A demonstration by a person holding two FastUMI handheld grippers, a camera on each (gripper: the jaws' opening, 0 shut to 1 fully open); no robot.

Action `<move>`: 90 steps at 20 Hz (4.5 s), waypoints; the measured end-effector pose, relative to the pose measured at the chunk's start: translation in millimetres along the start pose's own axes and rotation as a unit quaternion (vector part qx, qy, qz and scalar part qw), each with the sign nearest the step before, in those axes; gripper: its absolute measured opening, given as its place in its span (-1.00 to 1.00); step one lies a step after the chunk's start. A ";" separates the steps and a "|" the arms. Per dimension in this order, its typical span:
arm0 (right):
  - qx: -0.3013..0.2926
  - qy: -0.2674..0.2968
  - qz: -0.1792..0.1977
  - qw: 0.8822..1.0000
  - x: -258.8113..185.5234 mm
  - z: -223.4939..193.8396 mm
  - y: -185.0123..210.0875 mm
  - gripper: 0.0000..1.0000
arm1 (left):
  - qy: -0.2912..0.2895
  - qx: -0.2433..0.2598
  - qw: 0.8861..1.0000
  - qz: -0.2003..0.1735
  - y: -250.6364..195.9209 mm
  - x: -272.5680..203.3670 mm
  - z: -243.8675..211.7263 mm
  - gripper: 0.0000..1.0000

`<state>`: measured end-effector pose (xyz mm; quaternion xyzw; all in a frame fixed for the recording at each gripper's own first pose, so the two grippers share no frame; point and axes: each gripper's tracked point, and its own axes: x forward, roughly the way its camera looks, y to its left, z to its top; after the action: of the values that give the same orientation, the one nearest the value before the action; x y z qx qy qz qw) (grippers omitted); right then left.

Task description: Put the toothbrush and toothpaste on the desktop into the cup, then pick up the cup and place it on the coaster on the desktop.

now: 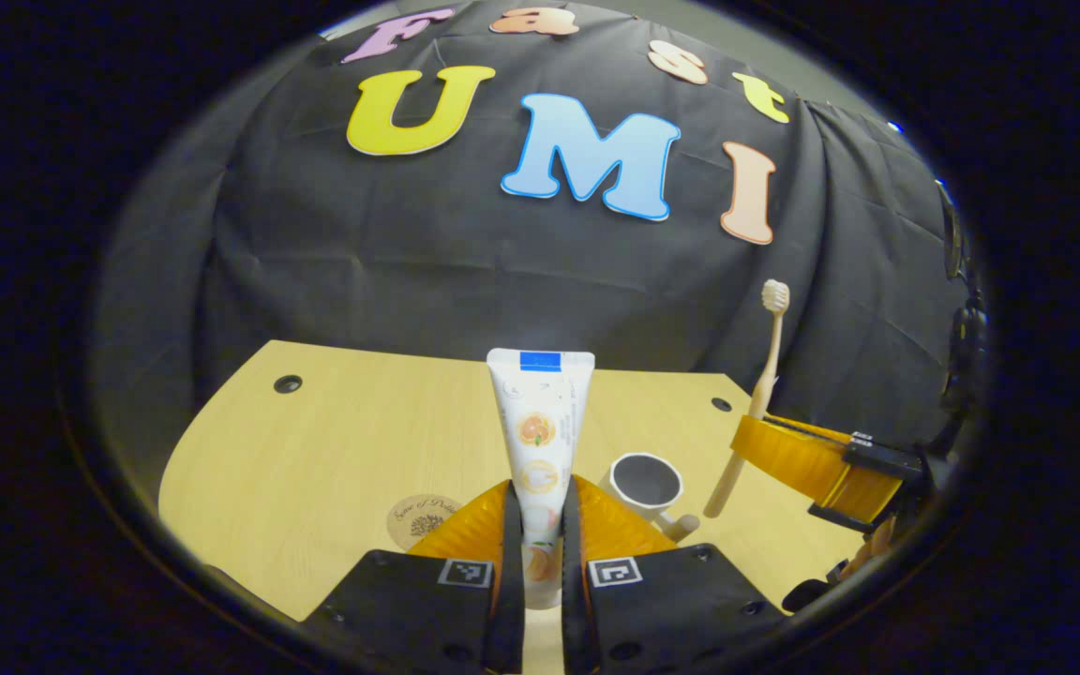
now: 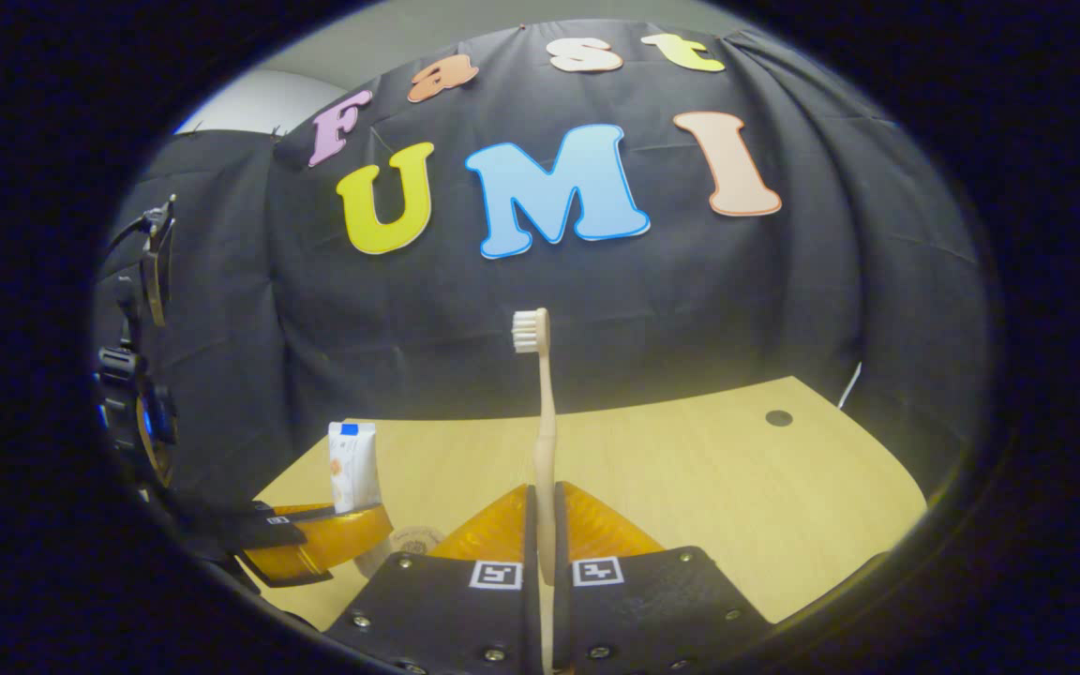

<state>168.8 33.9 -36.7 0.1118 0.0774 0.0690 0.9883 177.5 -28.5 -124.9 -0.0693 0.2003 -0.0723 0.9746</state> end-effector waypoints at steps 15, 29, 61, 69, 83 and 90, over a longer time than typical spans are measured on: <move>-0.060 0.051 -0.004 0.997 93.4 -62.6 -8.3 -0.91 | -0.026 -0.017 1.000 0.000 10.5 7.9 23.2 -0.54; -0.101 0.111 -0.007 0.989 75.8 -96.5 -21.9 -0.22 | -0.016 -0.032 0.999 0.012 7.2 15.7 14.9 -0.54; -0.051 0.078 -0.106 0.990 -58.0 -59.8 -135.3 0.41 | -0.130 -0.005 0.987 -0.089 -112.2 122.7 18.1 -0.56; -0.044 0.085 -0.102 0.990 -56.6 -63.8 -130.9 0.41 | -0.097 0.000 0.991 -0.091 -115.1 141.0 -15.2 -0.56; -0.023 0.102 -0.094 0.990 -43.9 -67.9 -126.6 0.41 | -0.057 0.028 0.992 -0.105 -122.1 140.1 -32.9 0.58; -0.018 0.101 -0.086 0.991 -40.6 -62.4 -119.2 0.42 | -0.066 0.028 0.992 -0.105 -118.8 122.0 -22.2 0.76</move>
<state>132.7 -74.3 -118.9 0.0794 0.1846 -0.0038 0.9796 266.1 -167.8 -172.0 -0.0676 0.1251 -0.1747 0.9743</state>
